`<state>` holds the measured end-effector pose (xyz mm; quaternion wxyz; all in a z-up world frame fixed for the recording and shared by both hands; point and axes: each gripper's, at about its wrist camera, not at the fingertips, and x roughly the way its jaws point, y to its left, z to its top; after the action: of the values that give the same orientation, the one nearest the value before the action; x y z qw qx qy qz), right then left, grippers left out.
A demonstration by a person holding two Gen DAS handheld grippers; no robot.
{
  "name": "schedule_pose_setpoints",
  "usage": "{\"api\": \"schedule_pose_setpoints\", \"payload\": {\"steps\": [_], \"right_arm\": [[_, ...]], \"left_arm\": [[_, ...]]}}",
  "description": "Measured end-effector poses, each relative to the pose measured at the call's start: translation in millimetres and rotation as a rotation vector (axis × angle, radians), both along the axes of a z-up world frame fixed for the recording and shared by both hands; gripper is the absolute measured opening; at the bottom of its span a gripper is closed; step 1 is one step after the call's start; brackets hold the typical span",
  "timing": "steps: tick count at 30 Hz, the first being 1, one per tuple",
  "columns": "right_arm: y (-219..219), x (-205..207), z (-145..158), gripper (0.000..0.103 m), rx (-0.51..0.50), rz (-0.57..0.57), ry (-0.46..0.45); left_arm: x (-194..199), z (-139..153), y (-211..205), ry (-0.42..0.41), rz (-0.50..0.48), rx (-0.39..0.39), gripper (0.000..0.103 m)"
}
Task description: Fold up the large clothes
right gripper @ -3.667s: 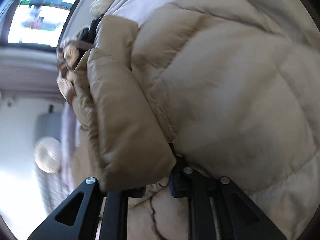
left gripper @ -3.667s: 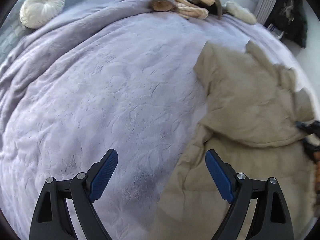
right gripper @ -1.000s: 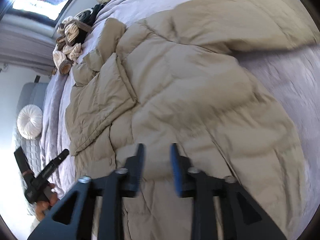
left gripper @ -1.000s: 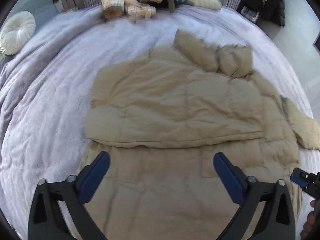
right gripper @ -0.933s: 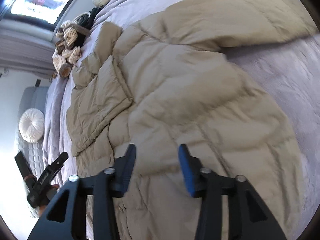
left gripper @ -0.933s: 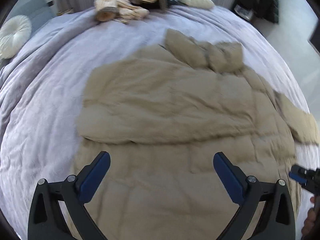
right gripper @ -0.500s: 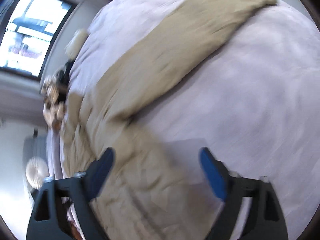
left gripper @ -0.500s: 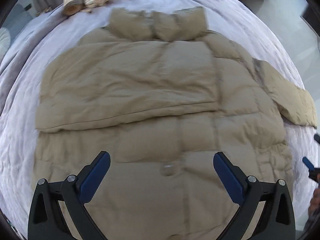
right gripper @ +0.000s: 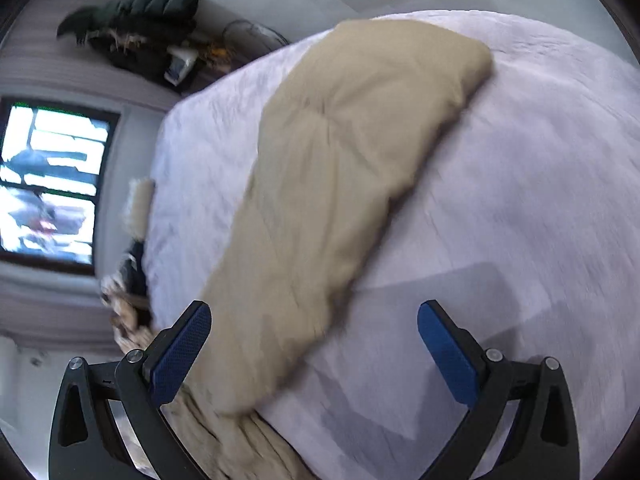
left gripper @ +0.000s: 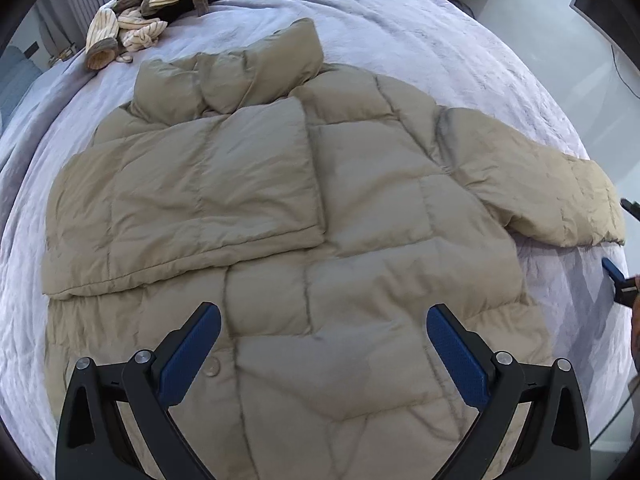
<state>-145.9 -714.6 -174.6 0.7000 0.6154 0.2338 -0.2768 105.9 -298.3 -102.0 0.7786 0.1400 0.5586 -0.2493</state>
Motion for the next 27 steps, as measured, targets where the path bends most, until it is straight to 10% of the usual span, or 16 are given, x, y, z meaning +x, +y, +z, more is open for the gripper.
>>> {"api": "schedule_pose_setpoints", "payload": {"steps": [9, 11, 13, 27], "right_arm": [[-42, 33, -11, 0.099, 0.074, -0.082, -0.162], [-42, 41, -11, 0.078, 0.102, -0.089, -0.180], [-42, 52, -15, 0.009, 0.162, -0.060, -0.168], [65, 171, 135, 0.007, -0.354, 0.348, -0.117]], "left_arm": [[15, -3, -2, -0.033, 0.046, -0.002, 0.103], [20, -2, 2, -0.046, 0.053, 0.000, 0.103], [25, -1, 9, -0.060, 0.067, -0.001, 0.103], [73, 7, 82, -0.114, 0.191, 0.003, 0.103]]}}
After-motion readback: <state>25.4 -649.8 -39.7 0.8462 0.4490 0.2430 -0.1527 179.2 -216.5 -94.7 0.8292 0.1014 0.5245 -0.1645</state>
